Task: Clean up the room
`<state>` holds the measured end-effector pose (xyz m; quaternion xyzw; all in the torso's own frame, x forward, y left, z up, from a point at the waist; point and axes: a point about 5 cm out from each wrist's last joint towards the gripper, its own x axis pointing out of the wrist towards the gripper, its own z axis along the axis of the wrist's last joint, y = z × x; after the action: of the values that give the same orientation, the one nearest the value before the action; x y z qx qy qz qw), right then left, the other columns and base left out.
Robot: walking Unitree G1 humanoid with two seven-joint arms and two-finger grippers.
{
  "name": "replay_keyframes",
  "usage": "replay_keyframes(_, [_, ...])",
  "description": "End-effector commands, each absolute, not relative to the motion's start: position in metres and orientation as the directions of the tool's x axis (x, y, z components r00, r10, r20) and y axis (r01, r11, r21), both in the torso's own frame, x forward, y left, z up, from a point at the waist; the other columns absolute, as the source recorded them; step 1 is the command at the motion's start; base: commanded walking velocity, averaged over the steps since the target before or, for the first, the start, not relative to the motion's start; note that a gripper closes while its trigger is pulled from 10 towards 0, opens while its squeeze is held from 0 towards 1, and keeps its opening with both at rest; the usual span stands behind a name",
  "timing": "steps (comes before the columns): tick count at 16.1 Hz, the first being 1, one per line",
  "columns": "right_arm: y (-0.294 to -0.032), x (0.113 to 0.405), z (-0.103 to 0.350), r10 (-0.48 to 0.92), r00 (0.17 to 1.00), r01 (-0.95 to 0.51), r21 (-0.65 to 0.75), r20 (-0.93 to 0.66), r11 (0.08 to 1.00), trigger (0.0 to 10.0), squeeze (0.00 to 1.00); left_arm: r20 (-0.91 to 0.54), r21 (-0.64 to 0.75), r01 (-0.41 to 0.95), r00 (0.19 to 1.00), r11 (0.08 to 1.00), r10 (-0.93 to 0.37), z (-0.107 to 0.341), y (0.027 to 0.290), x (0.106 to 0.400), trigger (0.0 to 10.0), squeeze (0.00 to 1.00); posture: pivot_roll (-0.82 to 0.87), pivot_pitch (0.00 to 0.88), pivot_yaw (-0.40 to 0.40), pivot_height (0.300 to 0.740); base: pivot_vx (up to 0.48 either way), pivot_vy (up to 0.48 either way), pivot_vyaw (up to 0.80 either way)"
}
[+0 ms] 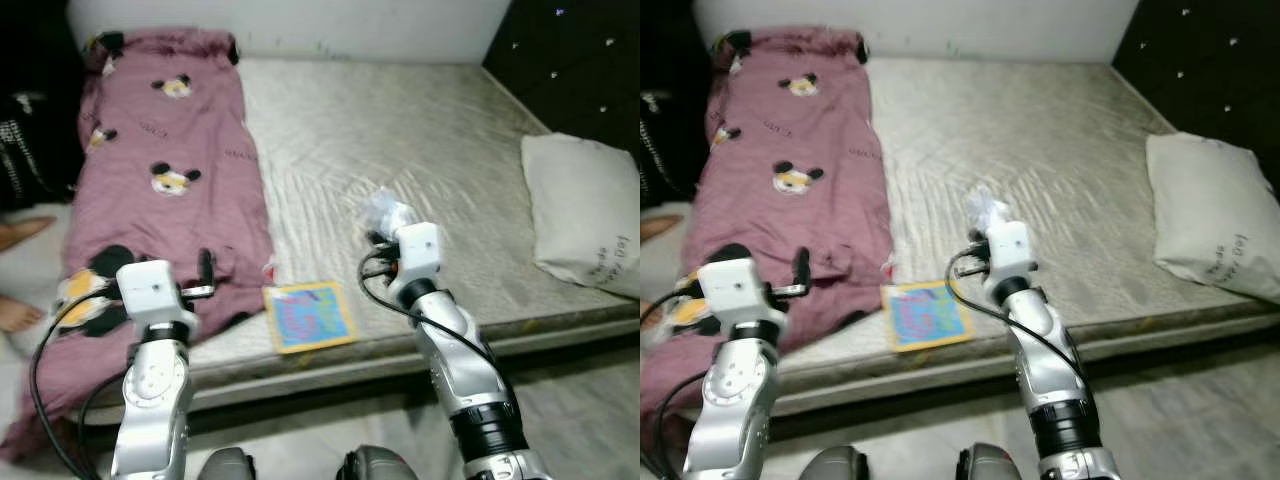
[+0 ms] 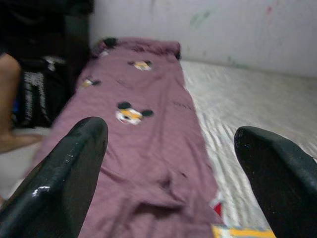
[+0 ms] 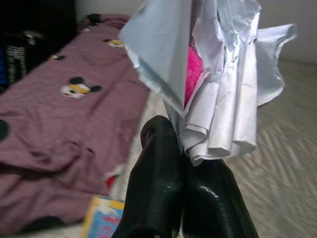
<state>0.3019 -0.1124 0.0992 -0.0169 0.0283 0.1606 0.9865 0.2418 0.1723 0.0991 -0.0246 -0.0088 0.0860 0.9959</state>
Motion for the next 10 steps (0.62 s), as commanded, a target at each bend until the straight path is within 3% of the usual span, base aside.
replay_keyframes(1, [-0.1238,0.3018,0.0974,0.286,0.956,-0.289,-0.033,-0.073,0.957,10.0,0.0,0.004,-0.066,-0.155,0.988,0.986,0.155,0.0981,0.1644,0.2424,10.0,0.0,0.0,0.045,-0.077,0.74,0.0,0.48,0.0])
replay_keyframes(8, [-0.1198,0.3036,0.0988,0.305,0.95,-0.308,-0.057,-0.062,0.95,10.0,0.0,0.007,-0.057,-0.159,0.987,0.986,0.159,0.0984,0.1653,0.244,10.0,0.0,0.01,0.044,-0.077,0.74,0.0,0.48,0.0])
replay_keyframes(10, [-0.116,0.3034,0.1033,0.336,0.941,-0.338,-0.066,-0.035,0.939,10.0,0.0,0.015,-0.047,-0.158,0.987,0.986,0.158,0.1002,0.1652,0.2451,10.0,0.0,0.01,0.057,-0.076,0.74,0.0,0.122,0.27])
